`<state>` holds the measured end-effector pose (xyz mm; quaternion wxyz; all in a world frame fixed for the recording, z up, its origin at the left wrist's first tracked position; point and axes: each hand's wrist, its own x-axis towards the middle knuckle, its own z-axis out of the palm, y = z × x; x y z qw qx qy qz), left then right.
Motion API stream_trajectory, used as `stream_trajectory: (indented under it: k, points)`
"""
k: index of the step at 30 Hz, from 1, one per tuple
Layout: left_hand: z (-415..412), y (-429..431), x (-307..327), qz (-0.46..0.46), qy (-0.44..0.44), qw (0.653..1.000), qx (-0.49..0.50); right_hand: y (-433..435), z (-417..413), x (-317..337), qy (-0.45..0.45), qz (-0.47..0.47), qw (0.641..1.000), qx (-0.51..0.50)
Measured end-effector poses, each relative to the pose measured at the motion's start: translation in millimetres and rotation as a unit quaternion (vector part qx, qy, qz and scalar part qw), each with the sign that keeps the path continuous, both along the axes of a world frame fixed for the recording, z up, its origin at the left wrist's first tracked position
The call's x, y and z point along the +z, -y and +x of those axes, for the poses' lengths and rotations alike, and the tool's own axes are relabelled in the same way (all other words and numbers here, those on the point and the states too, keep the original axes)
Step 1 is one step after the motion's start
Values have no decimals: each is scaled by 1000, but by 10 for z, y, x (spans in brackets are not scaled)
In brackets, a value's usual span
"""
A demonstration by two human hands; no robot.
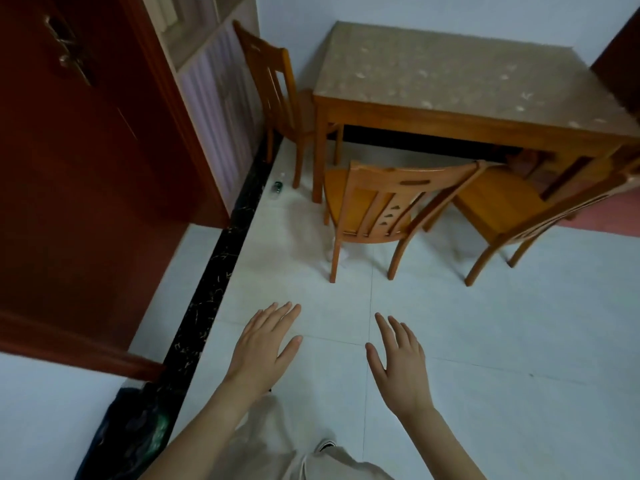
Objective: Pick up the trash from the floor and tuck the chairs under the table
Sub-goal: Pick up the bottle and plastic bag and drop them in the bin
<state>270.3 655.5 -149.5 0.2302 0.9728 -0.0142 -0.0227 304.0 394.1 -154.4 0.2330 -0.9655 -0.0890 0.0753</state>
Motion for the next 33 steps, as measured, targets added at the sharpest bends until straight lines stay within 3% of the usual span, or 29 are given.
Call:
stream_trajectory:
  k: [7,19,33]
  points:
    - [596,-454,-102,14,-5,1000,23,-532,769,-107,17,-6,999,38]
    - [2616,-2386,125,12,21,999,36,-2426,2825,-16,42,22,997,60]
    - [4861,-3315,-245,6,-54,998,-12,-3375,4878,-355,-22,20,999,-20]
